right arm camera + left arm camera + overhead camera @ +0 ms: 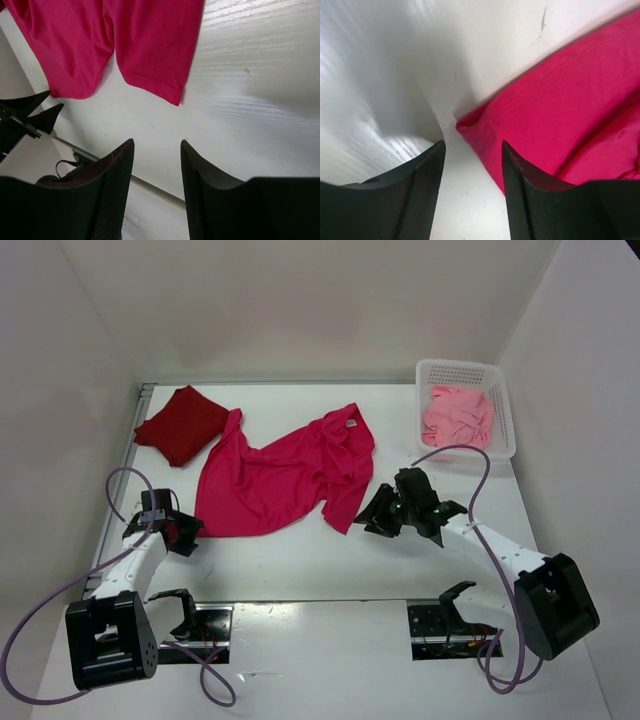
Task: Fold and stack the t-shirts
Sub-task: Flatten out the tshirt
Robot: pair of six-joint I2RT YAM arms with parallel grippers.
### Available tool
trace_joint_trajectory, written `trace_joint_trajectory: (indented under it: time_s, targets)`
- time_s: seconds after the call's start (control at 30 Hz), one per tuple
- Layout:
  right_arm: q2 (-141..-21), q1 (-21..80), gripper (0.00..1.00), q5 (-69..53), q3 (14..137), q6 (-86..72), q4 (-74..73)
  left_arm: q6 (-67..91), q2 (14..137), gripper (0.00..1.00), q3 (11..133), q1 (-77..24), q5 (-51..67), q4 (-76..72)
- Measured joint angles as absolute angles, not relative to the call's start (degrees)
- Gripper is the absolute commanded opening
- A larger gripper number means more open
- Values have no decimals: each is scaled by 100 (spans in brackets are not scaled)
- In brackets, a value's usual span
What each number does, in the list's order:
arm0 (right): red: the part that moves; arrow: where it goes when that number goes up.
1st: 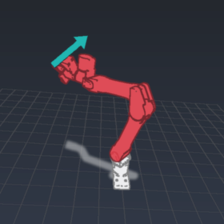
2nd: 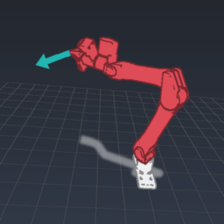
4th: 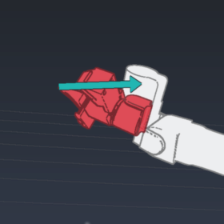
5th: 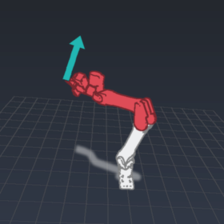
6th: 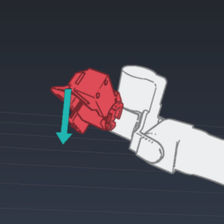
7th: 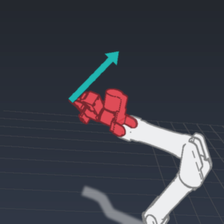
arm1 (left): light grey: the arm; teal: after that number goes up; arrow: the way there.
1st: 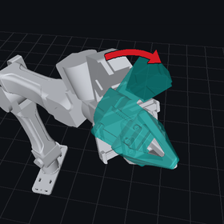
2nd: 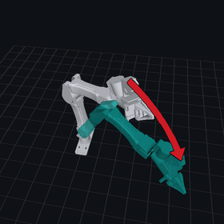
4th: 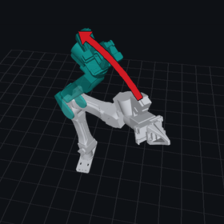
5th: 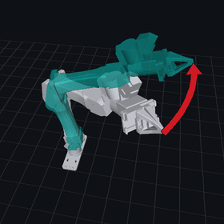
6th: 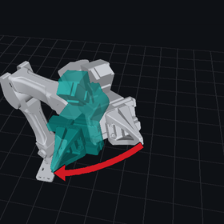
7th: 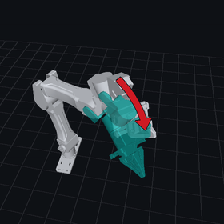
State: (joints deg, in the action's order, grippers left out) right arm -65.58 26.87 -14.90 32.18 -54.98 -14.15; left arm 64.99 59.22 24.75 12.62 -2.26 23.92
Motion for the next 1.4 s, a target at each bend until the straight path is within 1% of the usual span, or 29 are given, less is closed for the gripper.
trace_joint_trajectory:
  time_s: [0.07,0.17,0.27,0.37,0.4,0.5,0.53,0.6,0.67,0.77,0.8,0.83,0.87,0.93,1.0,1.13,1.2,1.3,1.4]
  targets:
    - [-6724,2687,48,-1494,3216,-5531,-1286,6512,5927,53,2429,1262,-235,2217]
    - [-6995,2687,48,-1496,3216,-5594,-1157,6560,5981,44,2351,1262,-239,1990]
    - [-7308,2705,50,-1455,3216,-5640,-980,6622,6051,41,2305,1264,-231,1782]
    - [-7671,2755,50,-1417,3216,-5730,-773,6619,6086,32,2274,1264,-231,1643]
    - [-7784,2779,50,-1406,3216,-5769,-718,6626,6095,24,2263,1264,-235,1614]
    - [-8075,2877,50,-1347,3216,-5887,-541,6619,6099,12,2206,1264,-235,1505]
    - [-8143,2919,50,-1326,3216,-5918,-484,6606,6099,6,2196,1264,-233,1490]
    - [-8270,2976,50,-1315,3216,-5999,-362,6587,6099,1,2187,1264,-226,1476]
    - [-8361,3006,48,-1319,3221,-6071,-180,6534,6099,0,2187,1267,-207,1476]
    - [-8525,3083,43,-1313,3262,-6182,54,6423,6099,0,2217,1262,-152,1516]
    - [-8580,3114,33,-1286,3291,-6204,102,6388,6099,0,2248,1260,-126,1540]
    - [-8637,3138,27,-1249,3317,-6202,139,6320,6099,0,2290,1247,-110,1551]
    - [-8687,3157,22,-1188,3339,-6211,148,6292,6099,0,2331,1232,-86,1562]
    - [-8757,3164,10,-1109,3358,-6250,158,6215,6097,0,2429,1184,-58,1586]
    - [-8774,3164,1,-978,3378,-6278,141,6132,6097,0,2506,1122,-34,1599]
    - [-8744,3164,0,-716,3581,-6254,-139,5887,6093,0,2722,943,-12,1756]
    - [-8466,3175,0,-510,3769,-6158,-534,5708,6086,0,2989,770,-10,1973]
    - [-7306,3201,0,-178,4200,-5953,-1439,5400,6034,0,3592,451,19,2265]
    - [-6097,3087,0,54,5356,-5651,-2355,5081,5953,0,4460,233,148,2602]
